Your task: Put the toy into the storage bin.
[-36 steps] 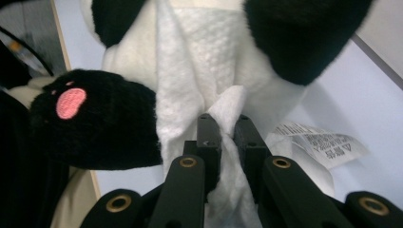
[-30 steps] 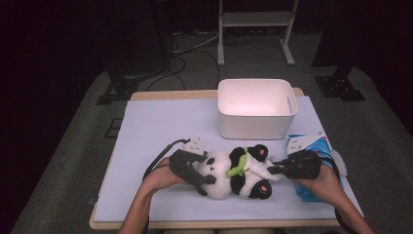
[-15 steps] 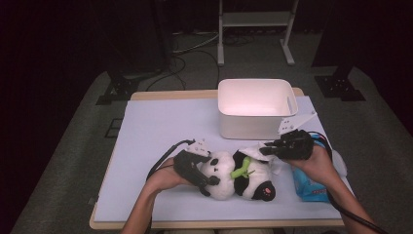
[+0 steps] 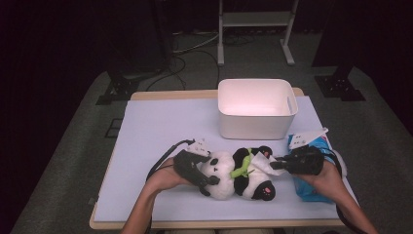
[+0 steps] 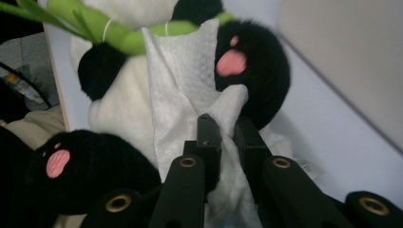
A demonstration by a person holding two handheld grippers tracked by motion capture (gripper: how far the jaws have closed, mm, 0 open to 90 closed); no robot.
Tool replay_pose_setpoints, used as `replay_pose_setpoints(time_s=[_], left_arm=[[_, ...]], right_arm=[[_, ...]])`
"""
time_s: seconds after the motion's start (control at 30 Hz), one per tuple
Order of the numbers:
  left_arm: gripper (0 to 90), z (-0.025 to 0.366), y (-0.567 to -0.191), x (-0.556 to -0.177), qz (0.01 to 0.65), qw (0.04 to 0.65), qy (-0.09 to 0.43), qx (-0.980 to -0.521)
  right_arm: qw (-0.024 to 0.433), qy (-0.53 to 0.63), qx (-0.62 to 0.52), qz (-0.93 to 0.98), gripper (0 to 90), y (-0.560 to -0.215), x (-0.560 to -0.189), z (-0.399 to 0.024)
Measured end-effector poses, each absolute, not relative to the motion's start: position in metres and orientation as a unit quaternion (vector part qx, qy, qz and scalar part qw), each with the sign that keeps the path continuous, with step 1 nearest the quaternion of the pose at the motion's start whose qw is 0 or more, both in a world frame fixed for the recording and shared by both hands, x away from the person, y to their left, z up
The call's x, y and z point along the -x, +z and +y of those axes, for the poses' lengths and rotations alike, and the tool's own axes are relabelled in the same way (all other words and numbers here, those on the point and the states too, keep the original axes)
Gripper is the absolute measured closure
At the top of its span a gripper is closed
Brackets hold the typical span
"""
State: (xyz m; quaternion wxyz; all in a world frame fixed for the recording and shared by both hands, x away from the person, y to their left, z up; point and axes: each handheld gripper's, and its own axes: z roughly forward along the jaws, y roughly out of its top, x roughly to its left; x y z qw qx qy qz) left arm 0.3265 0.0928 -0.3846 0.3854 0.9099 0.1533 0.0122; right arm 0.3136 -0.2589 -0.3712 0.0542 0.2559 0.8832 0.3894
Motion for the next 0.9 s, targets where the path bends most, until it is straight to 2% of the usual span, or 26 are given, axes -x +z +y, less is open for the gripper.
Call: replay_pose_setpoints(time_s=[0.2,0.37,0.7,0.9], left_arm=[[19.0,0.091,-0.384,-0.325,0.15,0.382,0.017,-0.912],[19.1,0.09,-0.384,-0.324,0.15,0.384,0.018,-0.911],[19.0,0.089,-0.384,-0.32,0.147,0.384,0.021,-0.911],[19.0,0.088,-0.384,-0.318,0.144,0.384,0.024,-0.912]], right_arm=[[0.04,0.377,-0.249,0.891,82.6,-0.382,-0.308,-0.251],[0.039,0.388,-0.233,0.891,82.6,-0.367,-0.309,-0.242],[0.05,0.357,-0.17,0.917,82.6,-0.338,-0.329,-0.185],[0.065,0.346,-0.162,0.922,82.6,-0.329,-0.343,-0.167]])
